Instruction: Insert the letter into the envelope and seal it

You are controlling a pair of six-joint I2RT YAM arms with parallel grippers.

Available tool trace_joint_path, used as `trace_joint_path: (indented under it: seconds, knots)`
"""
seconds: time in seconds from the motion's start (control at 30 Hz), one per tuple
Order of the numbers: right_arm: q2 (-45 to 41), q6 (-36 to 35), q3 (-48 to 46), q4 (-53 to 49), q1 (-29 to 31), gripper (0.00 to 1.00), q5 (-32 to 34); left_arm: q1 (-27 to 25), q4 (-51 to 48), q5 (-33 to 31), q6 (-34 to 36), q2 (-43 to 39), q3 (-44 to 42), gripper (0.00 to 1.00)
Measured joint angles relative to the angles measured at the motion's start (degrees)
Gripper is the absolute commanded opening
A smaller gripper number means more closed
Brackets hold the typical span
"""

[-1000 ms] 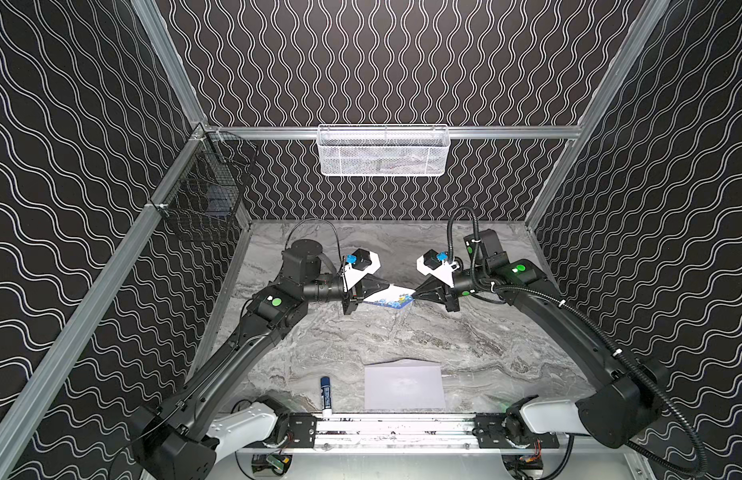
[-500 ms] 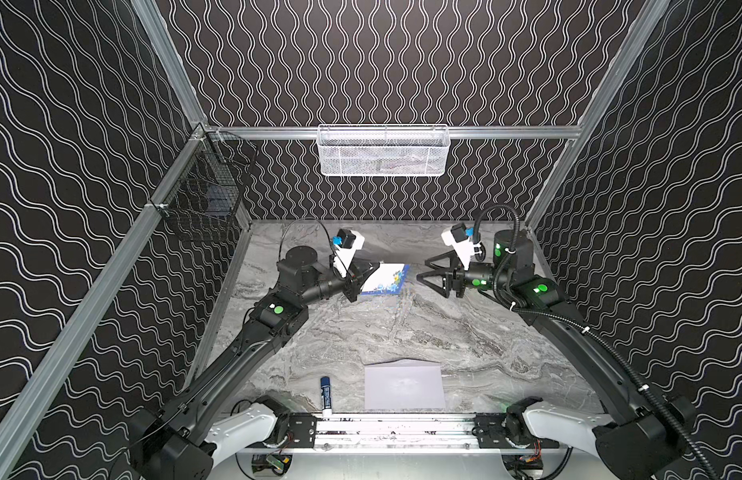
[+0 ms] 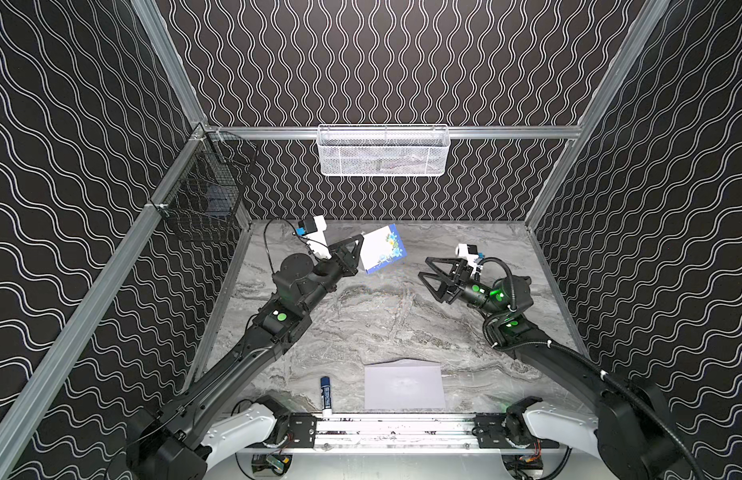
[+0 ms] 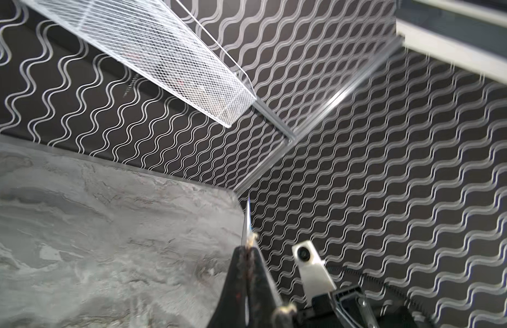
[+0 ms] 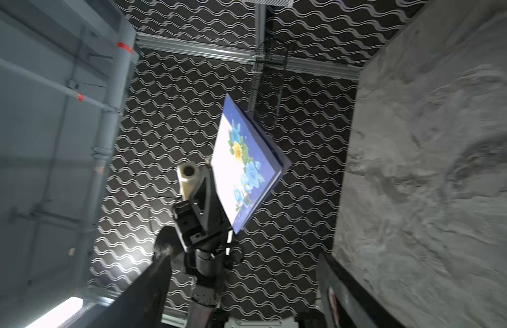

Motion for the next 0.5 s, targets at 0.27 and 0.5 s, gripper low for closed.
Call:
trace_joint_path:
  seconds: [0.27, 0.5]
  knots:
    - [5.1, 6.2, 1.5, 10.8, 3.6, 0.85, 4.1, -1.5, 4.0, -3.5, -10.6, 2.9, -0.3, 0.0]
    - [8.2, 6.5, 2.7, 12.2, 4.1, 0.79, 5.6, -3.3, 7.1, -4.3, -13.2, 3.9, 2.0, 0.0]
